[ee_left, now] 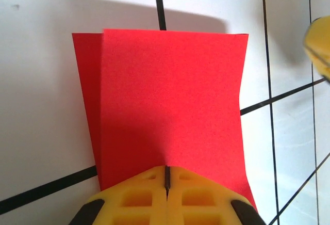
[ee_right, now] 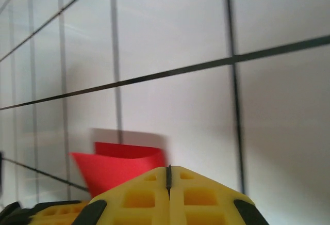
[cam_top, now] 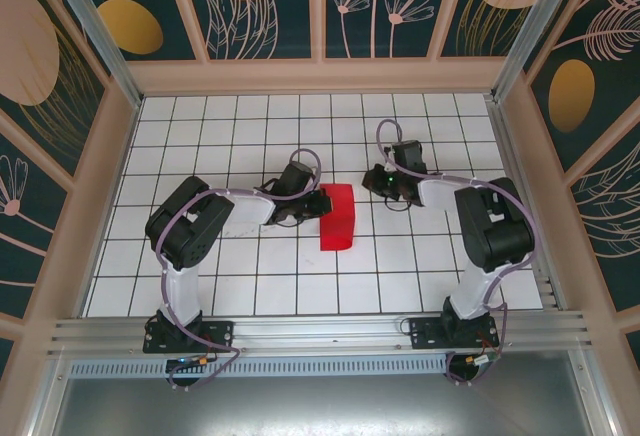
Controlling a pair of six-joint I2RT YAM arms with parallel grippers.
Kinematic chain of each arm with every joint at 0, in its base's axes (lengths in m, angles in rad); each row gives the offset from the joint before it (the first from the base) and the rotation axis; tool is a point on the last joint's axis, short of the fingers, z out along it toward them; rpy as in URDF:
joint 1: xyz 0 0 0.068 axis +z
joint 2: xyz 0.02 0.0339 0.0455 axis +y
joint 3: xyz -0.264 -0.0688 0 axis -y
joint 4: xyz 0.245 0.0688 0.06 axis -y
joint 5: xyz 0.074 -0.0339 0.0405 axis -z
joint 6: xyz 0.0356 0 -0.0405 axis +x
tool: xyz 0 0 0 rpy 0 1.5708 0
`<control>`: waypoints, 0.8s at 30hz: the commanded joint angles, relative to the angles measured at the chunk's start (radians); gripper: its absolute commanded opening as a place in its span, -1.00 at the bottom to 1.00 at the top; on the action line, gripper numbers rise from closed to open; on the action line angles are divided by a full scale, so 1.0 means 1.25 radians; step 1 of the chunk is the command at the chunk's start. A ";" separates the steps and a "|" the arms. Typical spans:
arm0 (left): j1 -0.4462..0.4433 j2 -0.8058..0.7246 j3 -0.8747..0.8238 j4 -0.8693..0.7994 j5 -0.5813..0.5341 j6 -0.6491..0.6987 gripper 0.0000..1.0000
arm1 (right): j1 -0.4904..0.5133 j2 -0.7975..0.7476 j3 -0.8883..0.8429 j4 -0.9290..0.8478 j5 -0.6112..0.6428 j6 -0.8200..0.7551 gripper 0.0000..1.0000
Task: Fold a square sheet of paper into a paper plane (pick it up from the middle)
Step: Fold the square sheet of paper in half at the center of the table.
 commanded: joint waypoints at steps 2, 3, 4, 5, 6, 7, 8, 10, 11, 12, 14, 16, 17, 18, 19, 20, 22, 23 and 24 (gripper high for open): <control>0.010 0.110 -0.039 -0.294 -0.134 0.078 -1.00 | 0.064 0.016 0.018 0.021 -0.046 0.017 -1.00; 0.010 0.112 -0.036 -0.294 -0.134 0.076 -1.00 | 0.072 0.031 0.023 0.028 -0.051 0.027 -1.00; 0.010 0.114 -0.033 -0.296 -0.134 0.075 -1.00 | 0.076 0.045 0.025 0.038 -0.058 0.036 -1.00; 0.010 0.115 -0.033 -0.297 -0.135 0.072 -1.00 | 0.077 0.056 0.028 0.041 -0.059 0.041 -1.00; 0.010 0.115 -0.034 -0.297 -0.136 0.071 -1.00 | 0.077 0.067 0.031 0.043 -0.059 0.044 -1.00; 0.011 0.113 -0.036 -0.297 -0.136 0.070 -1.00 | 0.076 0.078 0.035 0.041 -0.058 0.043 -1.00; 0.011 0.113 -0.037 -0.297 -0.136 0.069 -1.00 | 0.075 0.085 0.039 0.036 -0.056 0.041 -1.00; 0.011 0.113 -0.040 -0.297 -0.137 0.067 -1.00 | 0.069 0.099 0.044 0.030 -0.043 0.036 -1.00; 0.010 0.113 -0.042 -0.297 -0.136 0.066 -1.00 | 0.063 0.104 0.044 0.025 -0.032 0.035 -1.00; 0.011 0.112 -0.044 -0.297 -0.135 0.066 -1.00 | 0.052 0.111 0.045 0.021 -0.020 0.037 -1.00; 0.011 0.112 -0.049 -0.294 -0.135 0.064 -1.00 | 0.025 0.122 0.041 0.024 0.001 0.042 -1.00; 0.010 0.112 -0.054 -0.292 -0.135 0.063 -1.00 | -0.008 0.132 0.043 0.019 0.043 0.044 -1.00; 0.011 0.112 -0.056 -0.290 -0.135 0.062 -1.00 | -0.021 0.135 0.045 0.013 0.061 0.040 -1.00; 0.011 0.112 -0.058 -0.289 -0.134 0.061 -1.00 | -0.040 0.134 0.050 0.007 0.067 0.036 -1.00; 0.011 0.112 -0.058 -0.286 -0.134 0.062 -1.00 | -0.054 0.128 0.054 0.001 0.066 0.030 -1.00; 0.011 0.112 -0.059 -0.283 -0.134 0.060 -1.00 | -0.061 0.114 0.057 -0.006 0.070 0.025 -1.00; 0.011 0.112 -0.064 -0.277 -0.132 0.057 -1.00 | -0.068 0.067 0.056 -0.021 0.084 0.006 -1.00; 0.011 0.111 -0.065 -0.273 -0.131 0.056 -1.00 | -0.068 0.045 0.053 -0.027 0.080 0.001 -1.00; 0.011 0.113 -0.066 -0.270 -0.131 0.054 -1.00 | -0.065 0.019 0.044 -0.032 0.064 0.000 -1.00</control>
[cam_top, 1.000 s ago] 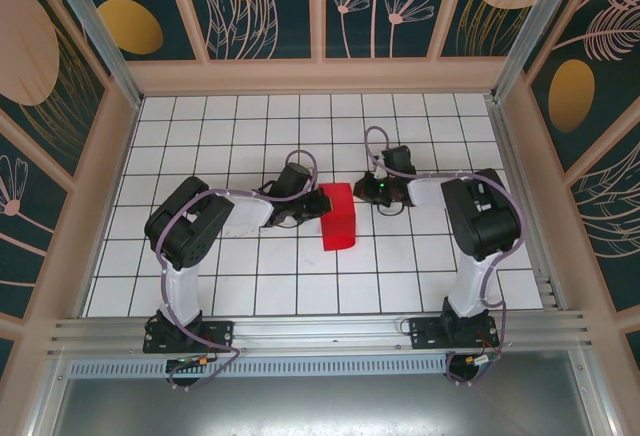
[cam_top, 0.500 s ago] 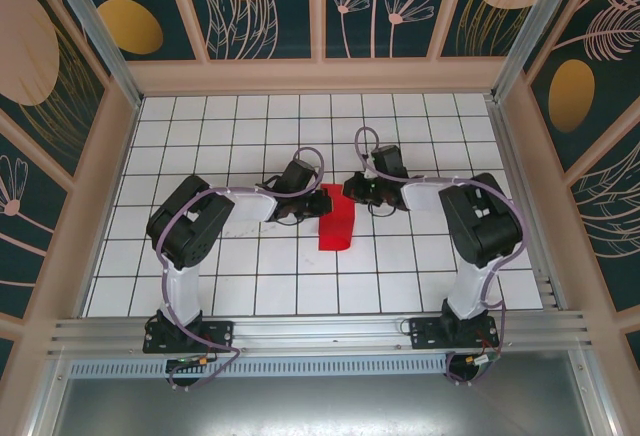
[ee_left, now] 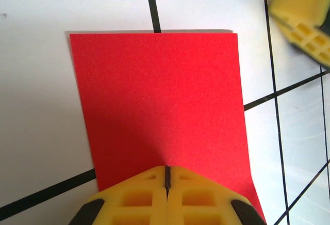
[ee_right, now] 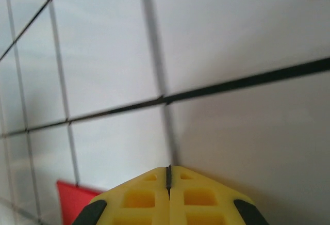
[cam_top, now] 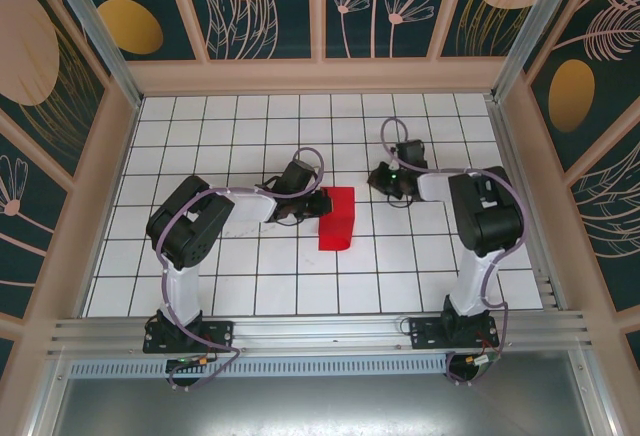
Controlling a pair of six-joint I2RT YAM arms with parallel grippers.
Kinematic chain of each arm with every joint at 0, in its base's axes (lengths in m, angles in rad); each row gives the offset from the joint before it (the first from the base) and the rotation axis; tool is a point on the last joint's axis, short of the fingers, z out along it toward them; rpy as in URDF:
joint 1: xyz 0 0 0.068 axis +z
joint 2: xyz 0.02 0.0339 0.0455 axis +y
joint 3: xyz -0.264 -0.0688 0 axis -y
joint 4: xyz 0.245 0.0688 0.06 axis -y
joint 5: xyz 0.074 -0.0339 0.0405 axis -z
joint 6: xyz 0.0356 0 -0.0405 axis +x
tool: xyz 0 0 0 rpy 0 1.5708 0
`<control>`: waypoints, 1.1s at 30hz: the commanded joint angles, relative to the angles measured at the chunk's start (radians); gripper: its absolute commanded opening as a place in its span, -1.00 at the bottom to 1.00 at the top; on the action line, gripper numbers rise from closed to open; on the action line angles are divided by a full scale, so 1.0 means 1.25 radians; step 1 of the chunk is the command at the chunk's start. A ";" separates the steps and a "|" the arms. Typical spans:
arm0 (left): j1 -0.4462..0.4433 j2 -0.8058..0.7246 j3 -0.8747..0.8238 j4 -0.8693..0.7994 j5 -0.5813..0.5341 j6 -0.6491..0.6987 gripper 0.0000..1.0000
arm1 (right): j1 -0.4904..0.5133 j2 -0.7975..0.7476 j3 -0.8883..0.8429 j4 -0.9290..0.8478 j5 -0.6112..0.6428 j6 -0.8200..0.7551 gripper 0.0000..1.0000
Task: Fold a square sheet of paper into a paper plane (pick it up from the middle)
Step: Fold the square sheet of paper in half at the center of the table.
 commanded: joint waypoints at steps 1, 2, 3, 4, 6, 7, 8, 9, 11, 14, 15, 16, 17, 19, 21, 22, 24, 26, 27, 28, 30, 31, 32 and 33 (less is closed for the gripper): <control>0.011 0.109 -0.080 -0.239 -0.132 0.014 -1.00 | 0.005 -0.092 -0.010 -0.035 0.015 -0.028 -1.00; 0.011 0.111 -0.079 -0.238 -0.132 0.013 -1.00 | 0.015 -0.117 -0.030 -0.036 -0.008 -0.023 -1.00; 0.010 0.111 -0.077 -0.236 -0.135 0.011 -1.00 | 0.032 -0.140 -0.052 -0.039 -0.023 -0.018 -1.00; 0.010 0.112 -0.076 -0.234 -0.136 0.010 -1.00 | 0.048 -0.156 -0.072 -0.043 -0.030 -0.013 -1.00; 0.011 0.111 -0.074 -0.228 -0.138 0.006 -1.00 | 0.088 -0.192 -0.116 -0.043 -0.057 0.010 -1.00; 0.010 0.110 -0.074 -0.226 -0.141 0.004 -1.00 | 0.105 -0.204 -0.134 -0.038 -0.067 0.021 -1.00; 0.010 0.110 -0.074 -0.224 -0.144 0.004 -1.00 | 0.123 -0.219 -0.151 -0.033 -0.075 0.032 -1.00; 0.011 0.111 -0.074 -0.222 -0.147 0.002 -1.00 | 0.139 -0.230 -0.166 -0.033 -0.077 0.043 -1.00; 0.011 0.112 -0.074 -0.216 -0.147 -0.001 -1.00 | 0.156 -0.247 -0.188 -0.021 -0.085 0.061 -1.00; 0.010 0.113 -0.077 -0.206 -0.146 -0.006 -1.00 | 0.172 -0.256 -0.209 -0.008 -0.095 0.066 -1.00; 0.011 0.113 -0.076 -0.204 -0.146 -0.007 -1.00 | 0.175 -0.251 -0.212 -0.003 -0.103 0.066 -1.00; 0.011 0.113 -0.078 -0.202 -0.147 -0.009 -1.00 | 0.177 -0.244 -0.212 0.001 -0.114 0.064 -1.00; 0.011 0.112 -0.079 -0.199 -0.147 -0.009 -1.00 | 0.183 -0.234 -0.209 0.006 -0.128 0.061 -1.00; 0.010 0.111 -0.079 -0.197 -0.149 -0.011 -1.00 | 0.197 -0.214 -0.197 0.002 -0.141 0.049 -1.00; 0.011 0.111 -0.080 -0.193 -0.152 -0.014 -1.00 | 0.211 -0.190 -0.182 -0.002 -0.146 0.042 -1.00; 0.011 0.111 -0.081 -0.192 -0.151 -0.016 -1.00 | 0.215 -0.182 -0.177 -0.003 -0.150 0.042 -1.00; 0.011 0.111 -0.082 -0.190 -0.152 -0.016 -1.00 | 0.224 -0.160 -0.169 -0.007 -0.147 0.040 -1.00; 0.011 0.111 -0.083 -0.189 -0.155 -0.019 -1.00 | 0.229 -0.150 -0.170 -0.011 -0.142 0.039 -1.00; 0.011 0.111 -0.084 -0.187 -0.156 -0.020 -1.00 | 0.229 -0.148 -0.174 -0.010 -0.141 0.039 -1.00; 0.010 0.110 -0.084 -0.187 -0.156 -0.021 -1.00 | 0.229 -0.149 -0.180 -0.012 -0.138 0.039 -1.00; 0.011 0.112 -0.084 -0.187 -0.160 -0.024 -1.00 | 0.229 -0.154 -0.197 -0.013 -0.132 0.041 -1.00; 0.010 0.111 -0.084 -0.187 -0.161 -0.024 -1.00 | 0.229 -0.156 -0.207 -0.011 -0.131 0.043 -1.00; 0.011 0.112 -0.084 -0.189 -0.165 -0.026 -1.00 | 0.229 -0.158 -0.217 -0.009 -0.133 0.044 -1.00; 0.010 0.114 -0.084 -0.190 -0.170 -0.028 -1.00 | 0.229 -0.162 -0.229 -0.008 -0.133 0.043 -1.00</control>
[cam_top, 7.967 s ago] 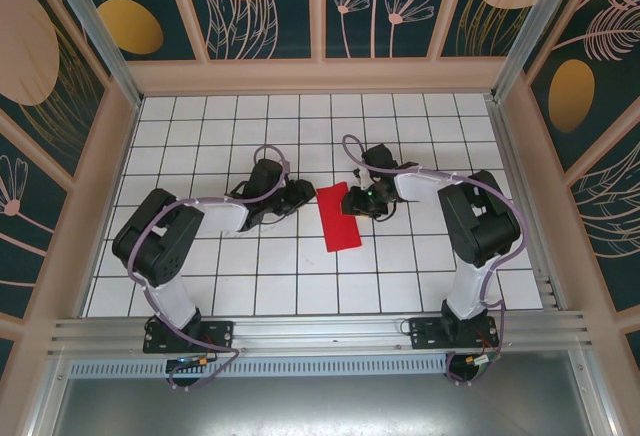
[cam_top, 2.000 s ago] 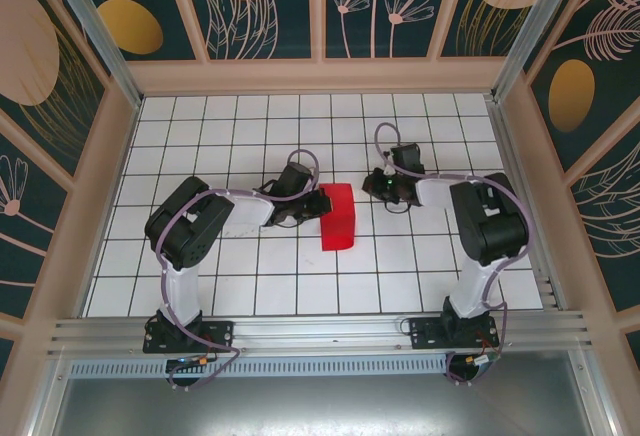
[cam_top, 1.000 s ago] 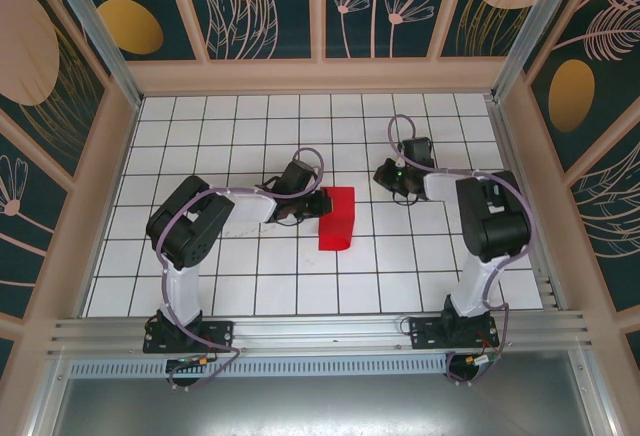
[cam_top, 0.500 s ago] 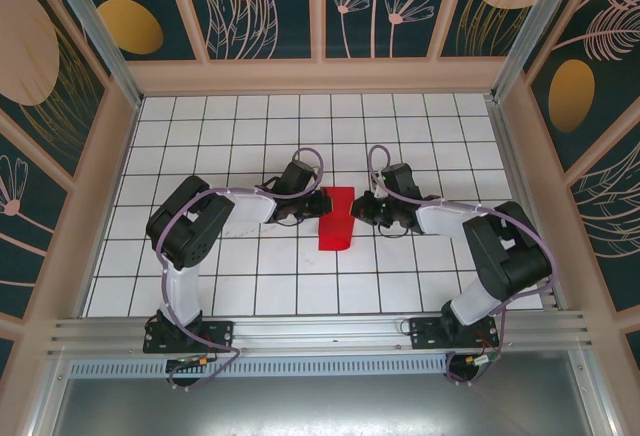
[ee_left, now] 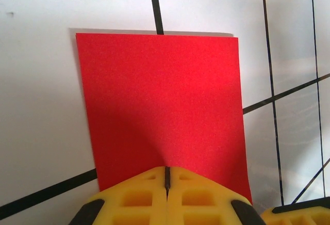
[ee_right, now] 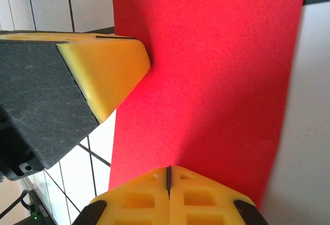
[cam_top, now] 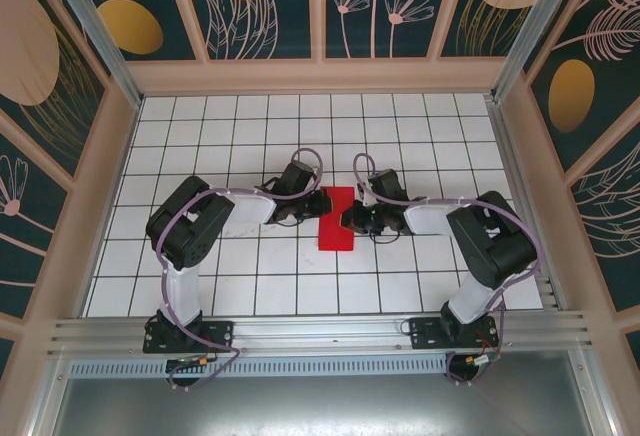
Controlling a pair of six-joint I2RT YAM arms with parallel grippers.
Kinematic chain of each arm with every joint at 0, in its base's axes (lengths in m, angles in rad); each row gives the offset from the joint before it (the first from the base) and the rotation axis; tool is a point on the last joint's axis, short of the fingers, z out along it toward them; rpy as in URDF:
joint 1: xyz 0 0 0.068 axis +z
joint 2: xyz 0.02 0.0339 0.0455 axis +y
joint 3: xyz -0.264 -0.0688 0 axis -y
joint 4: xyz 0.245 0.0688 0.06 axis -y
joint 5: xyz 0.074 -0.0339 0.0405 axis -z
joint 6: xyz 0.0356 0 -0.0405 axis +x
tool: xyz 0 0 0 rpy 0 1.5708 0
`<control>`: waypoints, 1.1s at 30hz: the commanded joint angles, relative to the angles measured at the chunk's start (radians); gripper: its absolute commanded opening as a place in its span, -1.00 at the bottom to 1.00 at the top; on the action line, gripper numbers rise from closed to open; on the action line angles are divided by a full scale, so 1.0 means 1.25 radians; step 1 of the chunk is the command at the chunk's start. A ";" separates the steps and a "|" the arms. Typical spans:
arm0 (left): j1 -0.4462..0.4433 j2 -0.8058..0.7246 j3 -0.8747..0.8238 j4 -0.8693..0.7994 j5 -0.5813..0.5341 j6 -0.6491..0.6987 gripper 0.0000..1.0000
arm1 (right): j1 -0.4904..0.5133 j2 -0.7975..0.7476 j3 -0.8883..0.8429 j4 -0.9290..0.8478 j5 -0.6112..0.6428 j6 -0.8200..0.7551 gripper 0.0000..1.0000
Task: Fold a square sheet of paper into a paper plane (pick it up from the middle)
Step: Fold the square sheet of paper in half at the center of the table.
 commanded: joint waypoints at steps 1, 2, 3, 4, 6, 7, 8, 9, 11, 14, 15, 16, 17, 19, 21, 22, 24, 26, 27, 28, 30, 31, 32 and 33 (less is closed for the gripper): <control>0.011 0.115 -0.071 -0.217 -0.168 -0.005 -1.00 | 0.004 -0.011 -0.042 0.001 -0.002 -0.010 -1.00; 0.011 0.116 -0.072 -0.216 -0.170 -0.007 -1.00 | 0.004 -0.016 -0.051 -0.001 -0.001 -0.015 -1.00; 0.011 0.118 -0.072 -0.216 -0.171 -0.008 -1.00 | 0.004 -0.021 -0.058 -0.009 0.001 -0.020 -1.00; 0.012 0.118 -0.071 -0.216 -0.171 -0.010 -1.00 | 0.004 -0.025 -0.063 -0.017 0.002 -0.027 -1.00; 0.011 0.120 -0.073 -0.216 -0.176 -0.013 -1.00 | 0.004 -0.036 -0.077 -0.040 0.006 -0.042 -1.00; 0.010 0.120 -0.072 -0.216 -0.178 -0.013 -1.00 | 0.004 -0.043 -0.084 -0.052 0.006 -0.048 -1.00; 0.012 0.118 -0.074 -0.216 -0.180 -0.013 -1.00 | 0.004 -0.056 -0.094 -0.068 0.009 -0.054 -1.00; 0.011 0.118 -0.075 -0.216 -0.182 -0.013 -1.00 | 0.004 -0.070 -0.107 -0.082 0.011 -0.061 -1.00; 0.011 0.116 -0.077 -0.215 -0.183 -0.013 -1.00 | 0.004 -0.105 -0.132 -0.111 0.011 -0.075 -1.00; 0.011 0.116 -0.077 -0.212 -0.181 -0.010 -1.00 | 0.002 -0.155 -0.158 -0.141 -0.002 -0.102 -1.00; 0.011 0.115 -0.077 -0.212 -0.180 -0.009 -1.00 | 0.000 -0.167 -0.161 -0.143 -0.008 -0.103 -1.00; 0.011 0.115 -0.075 -0.212 -0.180 -0.009 -1.00 | -0.001 -0.179 -0.159 -0.144 -0.009 -0.103 -1.00; 0.011 0.115 -0.073 -0.211 -0.180 -0.008 -1.00 | -0.001 -0.194 -0.148 -0.143 -0.012 -0.102 -1.00; 0.011 0.113 -0.070 -0.214 -0.184 -0.007 -1.00 | -0.001 -0.220 -0.117 -0.135 -0.008 -0.094 -1.00; 0.011 0.108 -0.065 -0.219 -0.192 -0.005 -1.00 | -0.002 -0.235 -0.083 -0.116 -0.002 -0.087 -1.00; 0.012 0.104 -0.062 -0.221 -0.197 -0.003 -1.00 | -0.001 -0.231 -0.069 -0.107 0.005 -0.085 -1.00; 0.012 0.092 -0.056 -0.235 -0.213 0.002 -1.00 | -0.001 -0.196 -0.039 -0.082 0.006 -0.085 -1.00; 0.014 0.079 -0.044 -0.253 -0.236 0.010 -1.00 | 0.000 -0.149 -0.008 -0.066 0.011 -0.083 -1.00; 0.015 0.071 -0.038 -0.263 -0.244 0.015 -1.00 | 0.000 -0.130 0.003 -0.047 0.005 -0.080 -1.00; 0.017 0.065 -0.034 -0.268 -0.250 0.018 -1.00 | 0.001 -0.117 0.010 -0.030 0.001 -0.077 -1.00; 0.028 0.051 -0.025 -0.281 -0.258 0.025 -1.00 | 0.003 -0.087 0.036 -0.012 -0.003 -0.077 -1.00; 0.033 0.045 -0.022 -0.284 -0.260 0.027 -1.00 | 0.003 -0.072 0.049 -0.013 -0.002 -0.080 -1.00; 0.039 0.038 -0.022 -0.285 -0.260 0.029 -1.00 | 0.004 -0.055 0.064 -0.020 0.000 -0.084 -1.00; 0.043 0.032 -0.022 -0.286 -0.257 0.032 -1.00 | 0.004 -0.036 0.077 -0.026 -0.004 -0.090 -1.00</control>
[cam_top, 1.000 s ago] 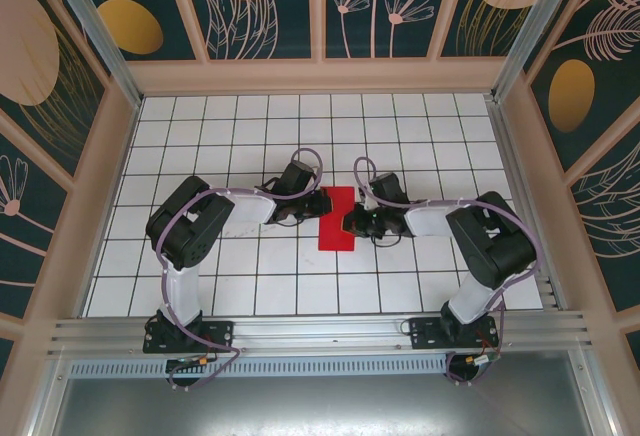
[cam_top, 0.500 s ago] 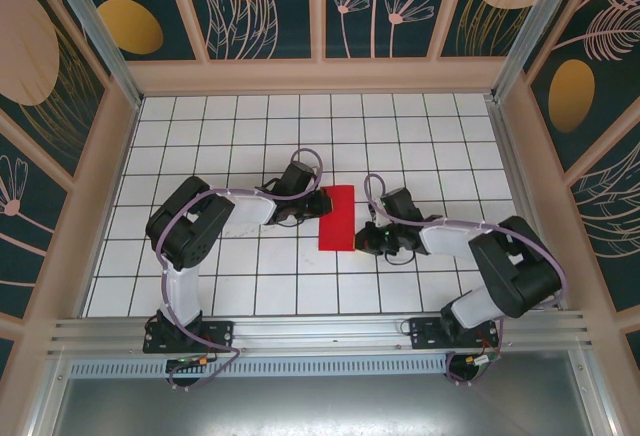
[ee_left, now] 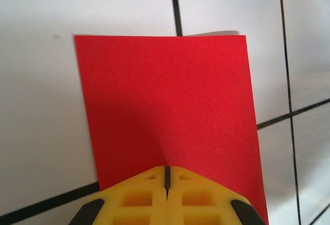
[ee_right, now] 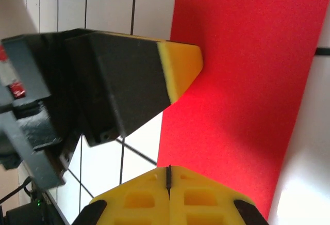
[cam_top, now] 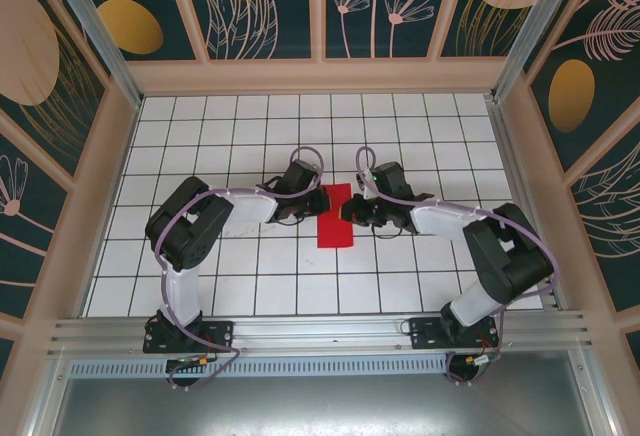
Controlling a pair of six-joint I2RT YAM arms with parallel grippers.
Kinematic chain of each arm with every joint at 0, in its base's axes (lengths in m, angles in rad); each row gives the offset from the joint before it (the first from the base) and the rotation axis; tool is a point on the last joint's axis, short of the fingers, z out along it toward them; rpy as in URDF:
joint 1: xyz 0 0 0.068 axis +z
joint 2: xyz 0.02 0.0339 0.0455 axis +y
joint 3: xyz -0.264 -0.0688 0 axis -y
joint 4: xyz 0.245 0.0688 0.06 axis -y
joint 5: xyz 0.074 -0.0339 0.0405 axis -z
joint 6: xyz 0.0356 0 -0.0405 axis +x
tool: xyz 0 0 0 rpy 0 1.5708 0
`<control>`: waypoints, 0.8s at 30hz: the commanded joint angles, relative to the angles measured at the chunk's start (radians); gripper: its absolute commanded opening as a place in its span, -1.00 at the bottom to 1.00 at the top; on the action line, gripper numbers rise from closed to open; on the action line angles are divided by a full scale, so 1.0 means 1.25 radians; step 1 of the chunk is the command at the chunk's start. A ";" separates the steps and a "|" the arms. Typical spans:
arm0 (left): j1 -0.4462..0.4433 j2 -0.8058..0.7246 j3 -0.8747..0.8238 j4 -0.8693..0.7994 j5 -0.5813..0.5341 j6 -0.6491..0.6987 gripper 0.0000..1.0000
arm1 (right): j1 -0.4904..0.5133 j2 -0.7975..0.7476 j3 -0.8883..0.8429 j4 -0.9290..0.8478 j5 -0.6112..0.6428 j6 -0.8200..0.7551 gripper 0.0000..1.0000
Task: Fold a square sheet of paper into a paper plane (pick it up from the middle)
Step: Fold the square sheet of paper in half at the center of the table.
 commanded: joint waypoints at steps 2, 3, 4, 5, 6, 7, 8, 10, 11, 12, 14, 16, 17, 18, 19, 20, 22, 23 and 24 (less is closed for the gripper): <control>0.056 0.046 -0.046 -0.233 -0.161 0.036 -1.00 | 0.004 0.064 0.054 0.013 -0.002 -0.020 -1.00; 0.056 0.047 -0.028 -0.232 -0.152 0.040 -1.00 | 0.004 0.080 0.057 0.008 -0.003 -0.023 -1.00; 0.057 0.049 -0.017 -0.230 -0.146 0.041 -1.00 | 0.003 0.090 0.058 0.005 -0.007 -0.025 -1.00; 0.056 0.053 -0.016 -0.227 -0.139 0.039 -1.00 | 0.004 0.098 0.055 0.004 -0.006 -0.028 -1.00; 0.057 0.058 -0.016 -0.224 -0.134 0.037 -1.00 | 0.004 0.105 0.049 0.003 -0.005 -0.031 -1.00; 0.057 0.060 -0.015 -0.222 -0.129 0.037 -1.00 | 0.004 0.109 0.045 0.002 -0.010 -0.036 -1.00; 0.057 0.063 -0.017 -0.219 -0.124 0.035 -1.00 | 0.004 0.111 0.037 0.001 -0.014 -0.040 -1.00; 0.057 0.067 -0.020 -0.216 -0.121 0.035 -1.00 | 0.018 0.116 0.027 -0.005 -0.025 -0.054 -1.00; 0.057 0.068 -0.021 -0.216 -0.121 0.035 -1.00 | 0.019 0.117 0.023 -0.011 -0.030 -0.061 -1.00; 0.057 0.069 -0.022 -0.216 -0.120 0.036 -1.00 | 0.020 0.116 0.018 -0.014 -0.033 -0.068 -1.00; 0.057 0.072 -0.023 -0.215 -0.118 0.036 -1.00 | 0.020 0.114 0.013 -0.024 -0.039 -0.083 -1.00; 0.056 0.074 -0.024 -0.212 -0.113 0.037 -1.00 | 0.019 0.111 0.015 -0.031 -0.036 -0.090 -1.00; 0.056 0.075 -0.024 -0.212 -0.112 0.037 -1.00 | 0.021 0.110 0.020 -0.031 -0.038 -0.092 -1.00; 0.057 0.075 -0.024 -0.212 -0.111 0.036 -1.00 | 0.022 0.112 0.028 -0.031 -0.038 -0.093 -1.00; 0.056 0.076 -0.023 -0.211 -0.111 0.037 -1.00 | 0.023 0.115 0.039 -0.033 -0.036 -0.093 -1.00; 0.057 0.076 -0.023 -0.211 -0.111 0.036 -1.00 | 0.026 0.125 0.053 -0.037 -0.033 -0.095 -1.00; 0.057 0.075 -0.024 -0.209 -0.107 0.035 -1.00 | 0.033 0.148 0.082 -0.048 -0.028 -0.099 -1.00; 0.056 0.075 -0.024 -0.208 -0.106 0.035 -1.00 | 0.035 0.161 0.096 -0.052 -0.021 -0.102 -1.00; 0.056 0.076 -0.025 -0.207 -0.106 0.035 -1.00 | 0.038 0.172 0.109 -0.059 -0.015 -0.105 -1.00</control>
